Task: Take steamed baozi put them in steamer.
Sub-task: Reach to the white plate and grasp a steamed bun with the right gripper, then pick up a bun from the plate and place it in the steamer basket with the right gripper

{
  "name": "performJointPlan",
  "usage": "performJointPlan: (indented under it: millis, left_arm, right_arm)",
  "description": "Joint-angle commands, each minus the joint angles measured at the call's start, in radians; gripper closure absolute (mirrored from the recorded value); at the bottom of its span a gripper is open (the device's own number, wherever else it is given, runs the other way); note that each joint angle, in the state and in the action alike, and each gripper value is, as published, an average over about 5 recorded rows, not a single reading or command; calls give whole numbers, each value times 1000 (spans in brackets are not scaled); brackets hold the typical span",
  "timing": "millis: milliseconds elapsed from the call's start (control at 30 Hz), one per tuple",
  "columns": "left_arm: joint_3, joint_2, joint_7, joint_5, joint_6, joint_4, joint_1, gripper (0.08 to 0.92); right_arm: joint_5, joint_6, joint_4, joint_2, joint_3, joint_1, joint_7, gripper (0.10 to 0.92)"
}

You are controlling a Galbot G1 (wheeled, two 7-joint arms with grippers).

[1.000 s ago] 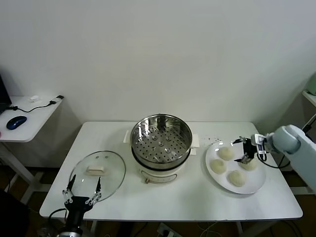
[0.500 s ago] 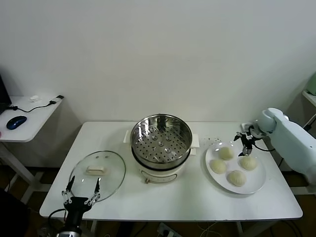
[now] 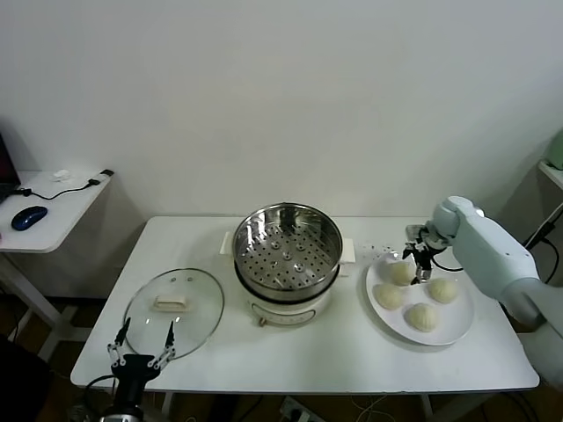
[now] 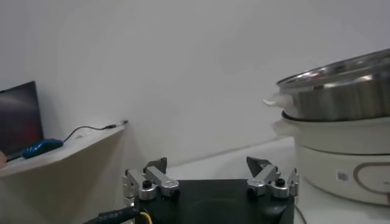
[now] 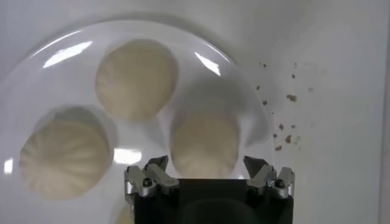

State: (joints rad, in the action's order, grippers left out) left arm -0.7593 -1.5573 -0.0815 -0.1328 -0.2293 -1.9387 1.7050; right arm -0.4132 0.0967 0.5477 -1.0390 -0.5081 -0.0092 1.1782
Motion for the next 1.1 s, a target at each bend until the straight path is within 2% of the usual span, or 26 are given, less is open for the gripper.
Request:
performJointPlan:
  millis: [33, 167, 467, 733, 933, 1100]
  left_arm:
    - [-1, 0, 1, 1, -1, 5, 0, 177]
    - [-2, 0, 2, 1, -1, 7, 1, 177]
    - [-4, 0, 2, 1, -3, 4, 5, 177]
    - [-8, 0, 3, 3, -4, 4, 10, 177]
    - [-14, 3, 5, 5, -4, 2, 17, 177]
    - [-16, 6, 7, 5, -1, -2, 21, 177]
  right_arm:
    - [-25, 9, -51, -47, 9, 7, 6, 223]
    - [-27, 9, -51, -46, 15, 5, 10, 300]
    - [-34, 15, -53, -49, 28, 7, 19, 411]
    - [-25, 27, -34, -34, 32, 15, 36, 447]
    - [113, 54, 129, 55, -135, 134, 77, 448]
    - [188, 143, 281, 91, -382, 379, 126, 441]
